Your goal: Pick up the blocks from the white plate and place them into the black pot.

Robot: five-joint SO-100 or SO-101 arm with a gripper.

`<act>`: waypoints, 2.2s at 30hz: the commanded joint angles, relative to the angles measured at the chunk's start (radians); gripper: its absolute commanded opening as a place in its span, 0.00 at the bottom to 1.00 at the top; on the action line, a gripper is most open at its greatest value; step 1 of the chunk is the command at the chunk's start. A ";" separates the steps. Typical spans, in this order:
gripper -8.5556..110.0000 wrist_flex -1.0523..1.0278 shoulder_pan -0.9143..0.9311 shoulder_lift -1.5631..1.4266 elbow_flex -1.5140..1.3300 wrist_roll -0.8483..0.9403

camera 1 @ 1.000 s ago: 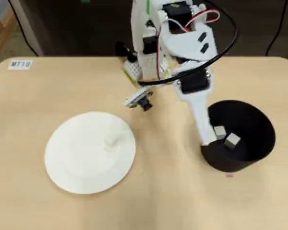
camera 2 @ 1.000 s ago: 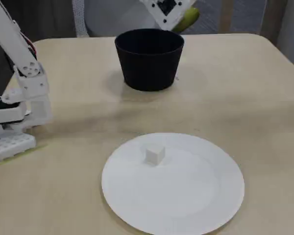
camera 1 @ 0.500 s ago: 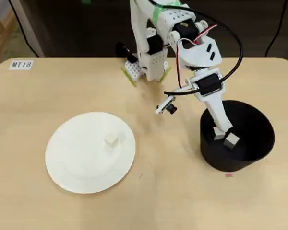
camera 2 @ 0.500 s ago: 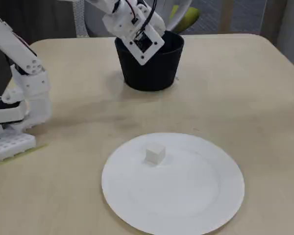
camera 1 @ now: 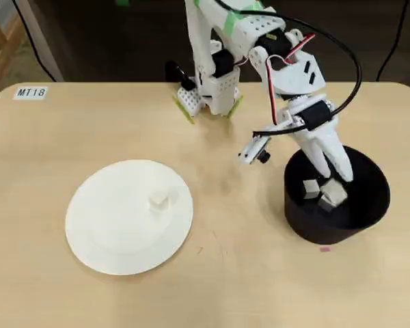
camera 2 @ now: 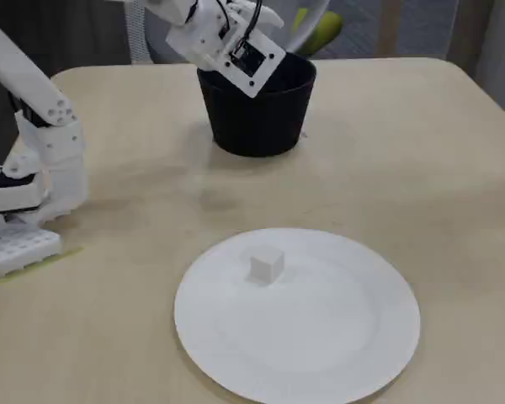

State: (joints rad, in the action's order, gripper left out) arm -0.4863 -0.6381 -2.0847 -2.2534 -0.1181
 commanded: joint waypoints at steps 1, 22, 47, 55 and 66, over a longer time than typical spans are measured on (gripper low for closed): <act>0.24 -0.021 0.025 -0.032 0.017 0.003; 0.05 -0.445 0.904 -0.141 0.066 0.158; 0.35 -0.488 0.965 0.129 0.181 -0.115; 0.36 -0.529 0.983 0.167 0.172 -0.129; 0.39 -0.430 0.965 0.291 0.175 -0.092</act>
State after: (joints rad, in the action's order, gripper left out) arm -0.9388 0.3375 -1.8009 -2.1261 -0.2209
